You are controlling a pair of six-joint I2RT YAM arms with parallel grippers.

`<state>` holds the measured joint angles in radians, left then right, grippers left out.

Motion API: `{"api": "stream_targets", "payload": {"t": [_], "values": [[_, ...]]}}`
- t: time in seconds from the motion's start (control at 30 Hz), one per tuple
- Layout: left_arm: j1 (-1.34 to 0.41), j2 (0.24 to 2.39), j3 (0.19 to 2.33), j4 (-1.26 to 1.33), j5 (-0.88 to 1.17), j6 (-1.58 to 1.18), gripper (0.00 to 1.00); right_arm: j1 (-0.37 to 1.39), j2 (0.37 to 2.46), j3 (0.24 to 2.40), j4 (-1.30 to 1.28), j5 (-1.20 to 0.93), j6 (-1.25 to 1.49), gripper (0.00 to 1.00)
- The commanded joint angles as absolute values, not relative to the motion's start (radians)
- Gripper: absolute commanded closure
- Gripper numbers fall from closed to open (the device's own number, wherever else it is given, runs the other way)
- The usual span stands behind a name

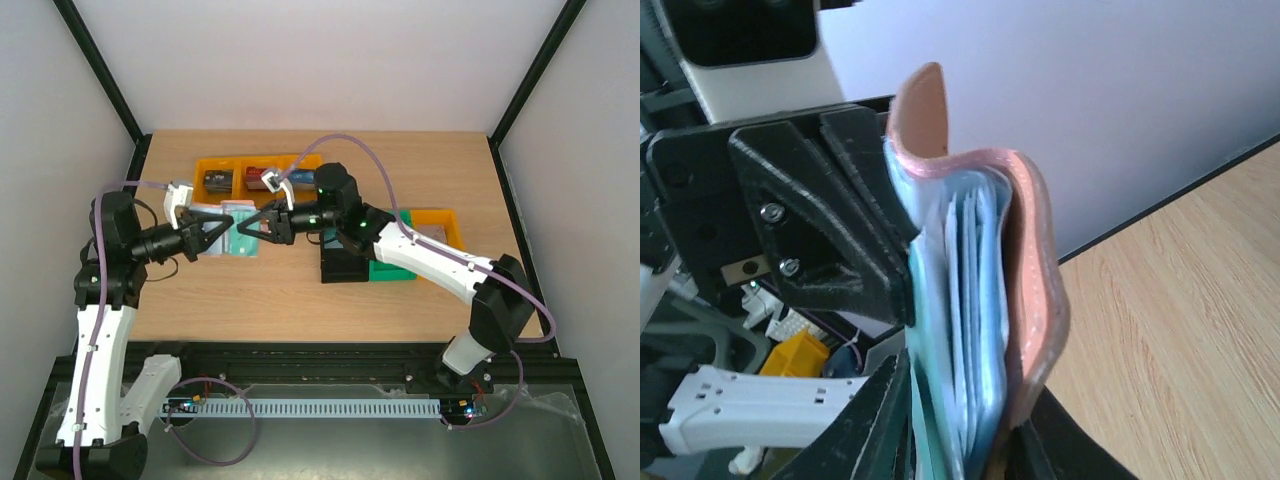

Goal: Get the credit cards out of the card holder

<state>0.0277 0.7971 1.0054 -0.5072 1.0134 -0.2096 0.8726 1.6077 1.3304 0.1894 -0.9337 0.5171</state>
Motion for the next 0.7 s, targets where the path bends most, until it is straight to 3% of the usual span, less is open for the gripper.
{"api": "stream_targets", "payload": {"t": [0.0,0.27,0.57,0.67], "values": [[0.046,0.801,0.981,-0.625,1.077,-0.180,0.98,0.901,1.511,1.261,0.409,-0.997,0.496,0.77],[0.092,0.795,0.996,-0.639,1.086,-0.166,0.98,0.887,1.429,1.164,0.413,-0.980,0.475,0.78],[0.098,0.797,1.041,-0.716,1.075,-0.083,0.98,0.853,1.427,1.167,0.375,-0.974,0.475,0.98],[0.098,0.793,1.034,-0.723,1.122,-0.082,0.98,0.844,1.422,1.164,0.375,-0.971,0.480,0.98]]}}
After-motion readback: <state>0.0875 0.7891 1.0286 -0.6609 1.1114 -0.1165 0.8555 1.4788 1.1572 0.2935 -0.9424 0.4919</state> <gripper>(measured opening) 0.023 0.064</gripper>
